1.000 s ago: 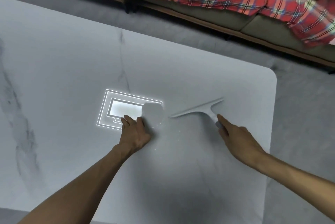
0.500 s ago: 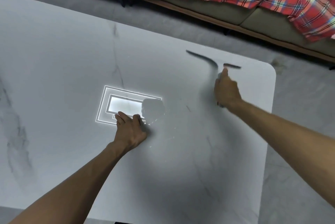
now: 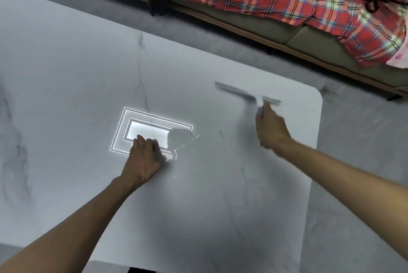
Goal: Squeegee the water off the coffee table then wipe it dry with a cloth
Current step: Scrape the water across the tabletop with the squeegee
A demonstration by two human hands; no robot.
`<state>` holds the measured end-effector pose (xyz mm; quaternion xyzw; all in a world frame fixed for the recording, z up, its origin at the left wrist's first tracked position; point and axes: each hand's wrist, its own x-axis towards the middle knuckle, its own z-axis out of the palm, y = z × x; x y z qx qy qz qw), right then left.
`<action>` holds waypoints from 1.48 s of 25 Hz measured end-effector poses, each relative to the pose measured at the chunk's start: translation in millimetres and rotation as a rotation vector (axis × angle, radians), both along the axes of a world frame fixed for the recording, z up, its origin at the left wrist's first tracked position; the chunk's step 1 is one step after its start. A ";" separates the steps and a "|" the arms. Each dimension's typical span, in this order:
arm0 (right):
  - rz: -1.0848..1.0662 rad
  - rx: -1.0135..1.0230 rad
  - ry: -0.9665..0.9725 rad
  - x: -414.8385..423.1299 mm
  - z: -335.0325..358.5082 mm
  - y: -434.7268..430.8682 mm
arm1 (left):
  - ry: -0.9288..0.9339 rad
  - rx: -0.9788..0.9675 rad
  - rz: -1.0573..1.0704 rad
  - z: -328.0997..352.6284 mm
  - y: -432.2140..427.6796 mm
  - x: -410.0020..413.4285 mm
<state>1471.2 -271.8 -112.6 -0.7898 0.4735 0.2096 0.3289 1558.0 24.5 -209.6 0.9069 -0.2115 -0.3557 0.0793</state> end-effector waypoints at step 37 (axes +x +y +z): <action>-0.259 0.045 -0.213 107.3 -48.6 34.9 | 0.116 0.040 0.158 -21.5 113.3 -104.2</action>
